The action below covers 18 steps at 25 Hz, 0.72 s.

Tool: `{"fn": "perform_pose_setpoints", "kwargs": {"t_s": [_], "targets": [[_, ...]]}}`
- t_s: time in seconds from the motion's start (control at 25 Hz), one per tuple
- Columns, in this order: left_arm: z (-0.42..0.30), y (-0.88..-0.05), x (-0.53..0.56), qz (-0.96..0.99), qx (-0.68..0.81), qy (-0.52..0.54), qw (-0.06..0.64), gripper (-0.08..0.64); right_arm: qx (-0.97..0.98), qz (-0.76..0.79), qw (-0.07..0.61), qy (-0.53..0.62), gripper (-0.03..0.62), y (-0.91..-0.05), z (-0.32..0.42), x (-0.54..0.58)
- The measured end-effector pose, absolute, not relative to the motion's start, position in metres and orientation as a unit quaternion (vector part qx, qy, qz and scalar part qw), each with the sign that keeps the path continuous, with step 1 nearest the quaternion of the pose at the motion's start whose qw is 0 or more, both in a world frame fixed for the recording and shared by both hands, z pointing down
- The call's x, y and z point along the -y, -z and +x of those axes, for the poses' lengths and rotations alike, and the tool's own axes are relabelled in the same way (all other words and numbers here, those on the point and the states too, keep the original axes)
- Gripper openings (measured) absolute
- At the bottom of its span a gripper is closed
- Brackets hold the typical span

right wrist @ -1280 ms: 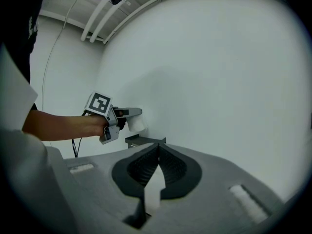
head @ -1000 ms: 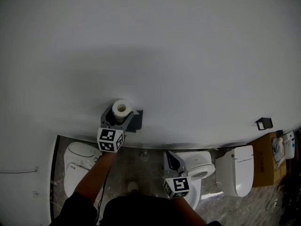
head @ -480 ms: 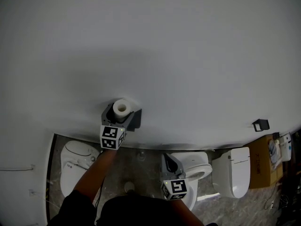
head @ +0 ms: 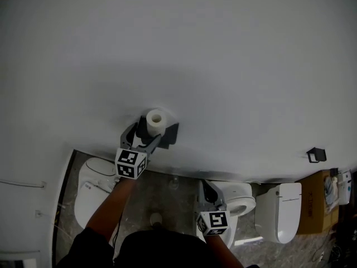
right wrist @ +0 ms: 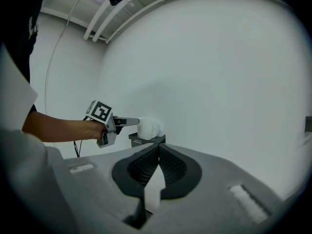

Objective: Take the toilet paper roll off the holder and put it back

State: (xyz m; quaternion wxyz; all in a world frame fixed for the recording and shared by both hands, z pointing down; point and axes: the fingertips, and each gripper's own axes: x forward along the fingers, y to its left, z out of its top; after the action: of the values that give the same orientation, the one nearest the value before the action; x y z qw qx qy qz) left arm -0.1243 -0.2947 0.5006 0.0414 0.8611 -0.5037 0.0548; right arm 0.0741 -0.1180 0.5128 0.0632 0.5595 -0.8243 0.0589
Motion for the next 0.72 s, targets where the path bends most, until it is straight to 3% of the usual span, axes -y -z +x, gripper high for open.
{"fn": "perform_pose_setpoints", "kwargs": {"t_s": [0.2,0.32,0.48,0.72], "targets": [[-0.139,-0.495,0.230,0.850,0.520,-0.021,0.088,0.402,0.836,0.543,0.055,-0.060,-0.002,-0.508,0.078,0.107],[-0.141,-0.490,0.179,0.844,0.530,-0.003,0.080,0.231,0.845,0.528,0.051,-0.060,-0.002,-0.506,0.076,0.097],[-0.132,-0.484,0.118,0.836,0.543,0.020,0.077,0.058,0.858,0.509,0.046,-0.061,-0.002,-0.506,0.075,0.084],[-0.108,-0.481,0.045,0.828,0.555,0.002,0.078,0.021,0.871,0.483,0.070,-0.057,-0.003,-0.510,0.073,0.053]]}}
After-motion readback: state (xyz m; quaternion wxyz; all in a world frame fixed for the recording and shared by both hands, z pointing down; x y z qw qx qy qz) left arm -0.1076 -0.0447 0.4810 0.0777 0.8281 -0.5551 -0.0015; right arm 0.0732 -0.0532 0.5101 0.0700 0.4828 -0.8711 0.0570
